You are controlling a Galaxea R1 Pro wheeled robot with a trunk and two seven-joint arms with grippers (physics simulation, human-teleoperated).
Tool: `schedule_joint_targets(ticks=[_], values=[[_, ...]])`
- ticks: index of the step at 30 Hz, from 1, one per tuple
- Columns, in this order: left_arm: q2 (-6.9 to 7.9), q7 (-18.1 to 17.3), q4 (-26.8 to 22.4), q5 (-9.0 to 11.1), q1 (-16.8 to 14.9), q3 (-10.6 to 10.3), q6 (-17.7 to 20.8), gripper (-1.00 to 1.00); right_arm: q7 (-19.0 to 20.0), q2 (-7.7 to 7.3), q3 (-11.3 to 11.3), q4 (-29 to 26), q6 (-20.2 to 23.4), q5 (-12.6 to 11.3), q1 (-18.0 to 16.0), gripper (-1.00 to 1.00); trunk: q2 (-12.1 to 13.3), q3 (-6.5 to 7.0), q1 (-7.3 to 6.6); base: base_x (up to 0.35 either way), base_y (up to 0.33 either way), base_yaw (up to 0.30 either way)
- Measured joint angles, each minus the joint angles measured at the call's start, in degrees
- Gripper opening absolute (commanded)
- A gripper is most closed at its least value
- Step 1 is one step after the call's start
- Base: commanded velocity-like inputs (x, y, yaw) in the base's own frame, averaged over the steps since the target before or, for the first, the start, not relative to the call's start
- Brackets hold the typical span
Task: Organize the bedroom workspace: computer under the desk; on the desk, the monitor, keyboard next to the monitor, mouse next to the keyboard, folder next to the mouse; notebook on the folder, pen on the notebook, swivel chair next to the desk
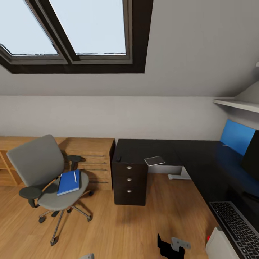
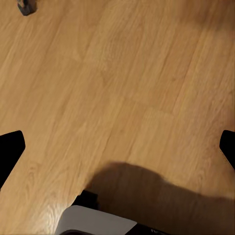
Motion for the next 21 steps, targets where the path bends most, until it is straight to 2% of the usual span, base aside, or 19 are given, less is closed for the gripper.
schedule_joint_targets(ticks=[21], values=[[0.01, 0.00, 0.00, -0.07, 0.00, 0.00, 0.00, 1.00, -0.01, -0.02, 0.13, 0.00, 0.00, 0.11, 0.00, 1.00, 0.00, 0.00, 0.00, 0.336, 0.004, 0.000]])
